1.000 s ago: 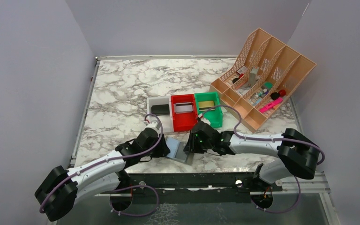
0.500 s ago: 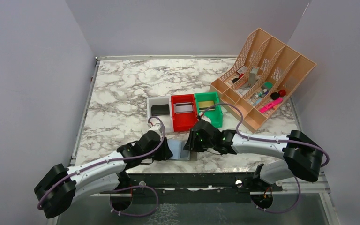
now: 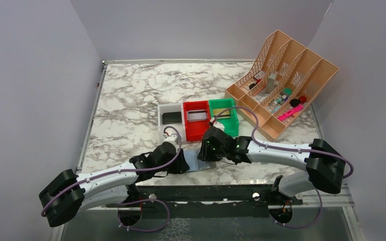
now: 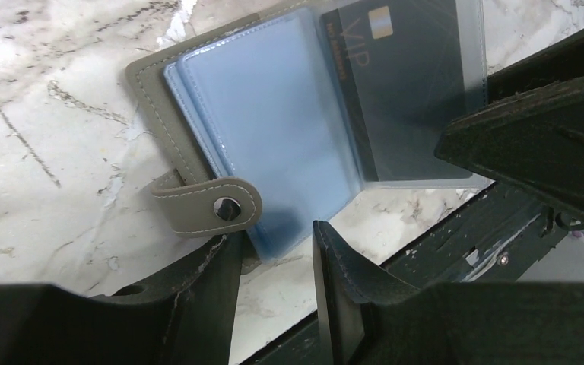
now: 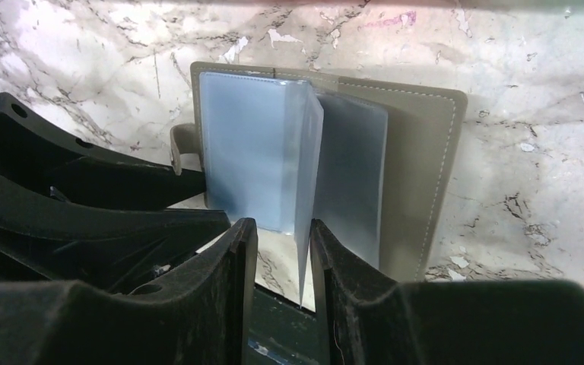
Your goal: Take the credit cards out of the card holder
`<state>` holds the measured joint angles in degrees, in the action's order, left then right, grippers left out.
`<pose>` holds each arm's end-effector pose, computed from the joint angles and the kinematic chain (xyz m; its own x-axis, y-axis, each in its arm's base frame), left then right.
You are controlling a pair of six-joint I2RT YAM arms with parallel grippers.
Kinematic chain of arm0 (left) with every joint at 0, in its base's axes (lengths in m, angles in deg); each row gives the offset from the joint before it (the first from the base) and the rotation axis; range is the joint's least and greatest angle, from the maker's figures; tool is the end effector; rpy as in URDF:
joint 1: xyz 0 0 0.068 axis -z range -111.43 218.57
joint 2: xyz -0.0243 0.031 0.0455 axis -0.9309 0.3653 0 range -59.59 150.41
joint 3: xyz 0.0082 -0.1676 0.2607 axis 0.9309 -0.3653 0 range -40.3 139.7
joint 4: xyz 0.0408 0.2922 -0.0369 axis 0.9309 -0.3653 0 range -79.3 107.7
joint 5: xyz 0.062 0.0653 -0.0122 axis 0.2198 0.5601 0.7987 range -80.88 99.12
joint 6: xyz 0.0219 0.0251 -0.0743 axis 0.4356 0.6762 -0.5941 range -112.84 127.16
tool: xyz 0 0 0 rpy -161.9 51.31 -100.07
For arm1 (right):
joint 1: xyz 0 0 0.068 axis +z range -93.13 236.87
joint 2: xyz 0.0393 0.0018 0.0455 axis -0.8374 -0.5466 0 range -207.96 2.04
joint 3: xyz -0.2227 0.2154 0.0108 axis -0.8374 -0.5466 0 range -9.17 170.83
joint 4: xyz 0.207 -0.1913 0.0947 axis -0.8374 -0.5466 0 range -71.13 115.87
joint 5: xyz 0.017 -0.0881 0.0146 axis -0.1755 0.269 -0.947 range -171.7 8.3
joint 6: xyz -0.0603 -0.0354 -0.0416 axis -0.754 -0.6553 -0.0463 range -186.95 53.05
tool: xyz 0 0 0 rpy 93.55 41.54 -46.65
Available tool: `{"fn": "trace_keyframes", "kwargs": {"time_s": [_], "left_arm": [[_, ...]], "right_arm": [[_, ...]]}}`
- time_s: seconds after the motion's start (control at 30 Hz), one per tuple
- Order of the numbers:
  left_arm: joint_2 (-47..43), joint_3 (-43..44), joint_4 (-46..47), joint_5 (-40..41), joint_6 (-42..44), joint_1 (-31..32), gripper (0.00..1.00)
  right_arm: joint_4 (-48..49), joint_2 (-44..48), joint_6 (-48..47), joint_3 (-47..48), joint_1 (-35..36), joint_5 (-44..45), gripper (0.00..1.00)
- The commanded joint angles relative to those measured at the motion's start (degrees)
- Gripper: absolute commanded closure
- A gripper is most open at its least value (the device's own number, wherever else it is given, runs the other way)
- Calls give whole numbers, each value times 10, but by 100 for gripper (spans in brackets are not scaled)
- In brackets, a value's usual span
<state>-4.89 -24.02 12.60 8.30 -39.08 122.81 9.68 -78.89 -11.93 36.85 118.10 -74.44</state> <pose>0.1214 -0.1703 0.1317 -0.8688 -0.0295 -0.4943 0.2746 0.8019 -0.5305 0.1662 0.2843 0.1873 -0.8959 0.0573 -0.4406 -0.1696 0.8725 0.4583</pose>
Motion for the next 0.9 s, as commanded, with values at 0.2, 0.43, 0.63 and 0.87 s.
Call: {"fn": "trace_keyframes", "kwargs": {"time_s": [0.2,0.43,0.63,0.87], "left_arm": [[-10,13,7,35,-19,28,58],[-82,18,-69,103,-45,28,58],[-160,18,-115,143,-69,28,58],[-190,31,-121,136,-52,28,53]], "right_arm": [[92,-29,-32,8,19,-67,62],[84,-19,-23,-1,19,-46,61],[108,-17,-20,-10,19,-55,61],[78,-6,-6,-14,18,-6,61]]}}
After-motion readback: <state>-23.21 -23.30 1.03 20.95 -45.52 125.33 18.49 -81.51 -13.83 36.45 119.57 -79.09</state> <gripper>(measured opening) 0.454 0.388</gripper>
